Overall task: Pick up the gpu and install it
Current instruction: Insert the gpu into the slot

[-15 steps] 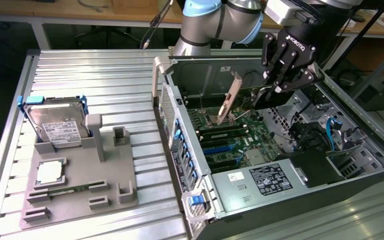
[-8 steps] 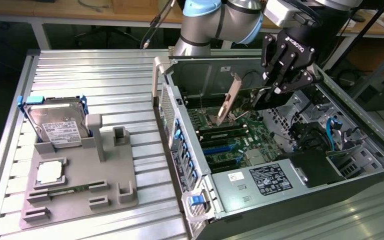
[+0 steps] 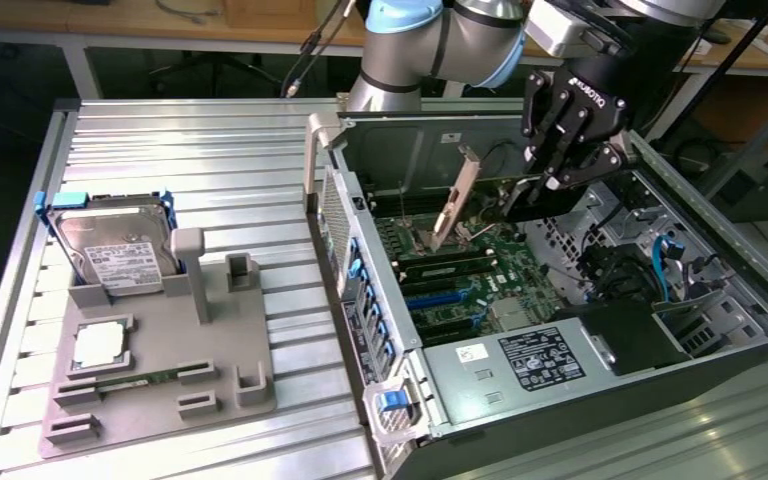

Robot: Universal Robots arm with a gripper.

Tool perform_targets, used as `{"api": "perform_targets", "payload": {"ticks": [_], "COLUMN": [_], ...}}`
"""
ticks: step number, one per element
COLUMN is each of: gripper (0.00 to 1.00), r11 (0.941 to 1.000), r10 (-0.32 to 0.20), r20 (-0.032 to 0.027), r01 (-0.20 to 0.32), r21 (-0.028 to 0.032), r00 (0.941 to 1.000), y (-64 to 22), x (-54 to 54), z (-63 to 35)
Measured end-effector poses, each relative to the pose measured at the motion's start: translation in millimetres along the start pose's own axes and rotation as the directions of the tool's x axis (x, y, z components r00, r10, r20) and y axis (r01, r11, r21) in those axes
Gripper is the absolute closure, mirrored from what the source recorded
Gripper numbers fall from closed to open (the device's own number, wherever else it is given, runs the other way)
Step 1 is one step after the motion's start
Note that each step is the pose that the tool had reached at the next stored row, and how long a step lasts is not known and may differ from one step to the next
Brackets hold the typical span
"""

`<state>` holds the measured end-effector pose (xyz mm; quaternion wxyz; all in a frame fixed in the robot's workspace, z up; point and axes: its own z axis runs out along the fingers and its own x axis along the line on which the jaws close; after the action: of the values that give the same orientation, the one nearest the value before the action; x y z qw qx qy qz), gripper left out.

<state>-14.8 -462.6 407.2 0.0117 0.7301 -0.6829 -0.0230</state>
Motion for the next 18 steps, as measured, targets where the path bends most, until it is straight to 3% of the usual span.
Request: {"api": "perform_targets", "payload": {"ticks": [9, 18], "gripper": [0.73, 0.73], "r11": [0.9980, 0.9976], "r10": [0.063, 0.069], "r20": [0.0031, 0.0032], "r01": [-0.063, -0.069], "r21": [0.0010, 0.0011], "r00": [0.9980, 0.9976], "y": [-0.2, -0.8], "x": [0.0, -0.1], "z": [2.5, 3.6]}}
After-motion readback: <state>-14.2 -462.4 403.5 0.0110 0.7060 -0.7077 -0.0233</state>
